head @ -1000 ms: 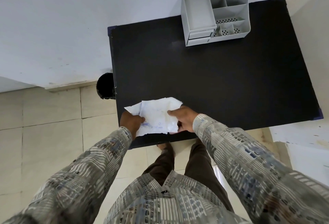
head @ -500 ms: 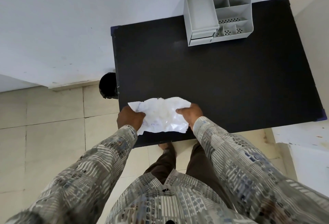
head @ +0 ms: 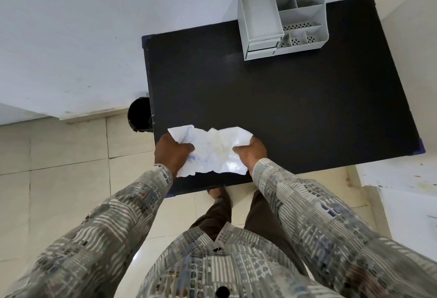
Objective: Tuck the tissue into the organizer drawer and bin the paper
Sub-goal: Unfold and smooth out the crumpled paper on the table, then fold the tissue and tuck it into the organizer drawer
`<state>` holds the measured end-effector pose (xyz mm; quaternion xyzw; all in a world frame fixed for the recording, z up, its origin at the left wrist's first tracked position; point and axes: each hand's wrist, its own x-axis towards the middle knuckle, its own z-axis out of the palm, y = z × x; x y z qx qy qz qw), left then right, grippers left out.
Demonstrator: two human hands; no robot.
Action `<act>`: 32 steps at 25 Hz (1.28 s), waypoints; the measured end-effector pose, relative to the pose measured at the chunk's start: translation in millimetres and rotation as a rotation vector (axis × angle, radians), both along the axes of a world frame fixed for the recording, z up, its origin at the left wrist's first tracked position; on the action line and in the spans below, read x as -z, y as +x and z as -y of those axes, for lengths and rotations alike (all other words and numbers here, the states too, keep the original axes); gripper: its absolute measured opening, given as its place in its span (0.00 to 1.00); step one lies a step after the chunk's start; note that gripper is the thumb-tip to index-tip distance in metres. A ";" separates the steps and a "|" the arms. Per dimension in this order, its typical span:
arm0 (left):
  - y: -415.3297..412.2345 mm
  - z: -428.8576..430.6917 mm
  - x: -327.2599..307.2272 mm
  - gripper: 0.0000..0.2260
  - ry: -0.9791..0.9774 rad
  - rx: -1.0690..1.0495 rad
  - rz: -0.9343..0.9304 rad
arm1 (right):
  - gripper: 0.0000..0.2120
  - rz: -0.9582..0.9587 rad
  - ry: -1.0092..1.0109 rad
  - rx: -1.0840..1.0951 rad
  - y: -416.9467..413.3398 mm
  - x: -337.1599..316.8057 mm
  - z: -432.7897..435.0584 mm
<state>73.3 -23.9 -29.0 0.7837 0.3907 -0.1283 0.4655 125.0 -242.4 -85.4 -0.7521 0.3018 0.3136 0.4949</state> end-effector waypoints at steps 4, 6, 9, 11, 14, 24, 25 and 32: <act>-11.5 -13.7 12.2 0.24 -0.015 -0.019 -0.069 | 0.21 -0.027 0.108 0.095 6.5 -15.4 11.9; -18.3 -21.0 20.1 0.23 -0.284 -0.165 -0.089 | 0.17 -0.040 0.237 0.157 11.4 -29.6 23.0; -25.6 -38.2 27.9 0.17 -0.200 -0.129 -0.158 | 0.16 -0.074 0.442 0.221 16.8 -55.1 40.5; -29.0 -48.8 30.4 0.19 0.075 -0.081 -0.283 | 0.15 -0.069 0.504 0.242 17.3 -68.6 48.3; -22.1 -41.4 29.9 0.17 0.005 -0.188 -0.139 | 0.12 -0.056 0.560 0.303 17.5 -85.1 56.1; 29.8 11.2 -18.1 0.25 0.186 0.105 0.302 | 0.14 0.067 0.497 0.109 46.7 -132.5 78.8; 41.4 16.6 -27.6 0.20 -0.046 0.050 0.298 | 0.13 0.066 0.497 0.072 54.4 -139.7 80.8; 70.0 49.8 -72.3 0.15 -1.241 0.100 0.089 | 0.10 0.193 0.251 -0.225 96.4 -171.0 72.3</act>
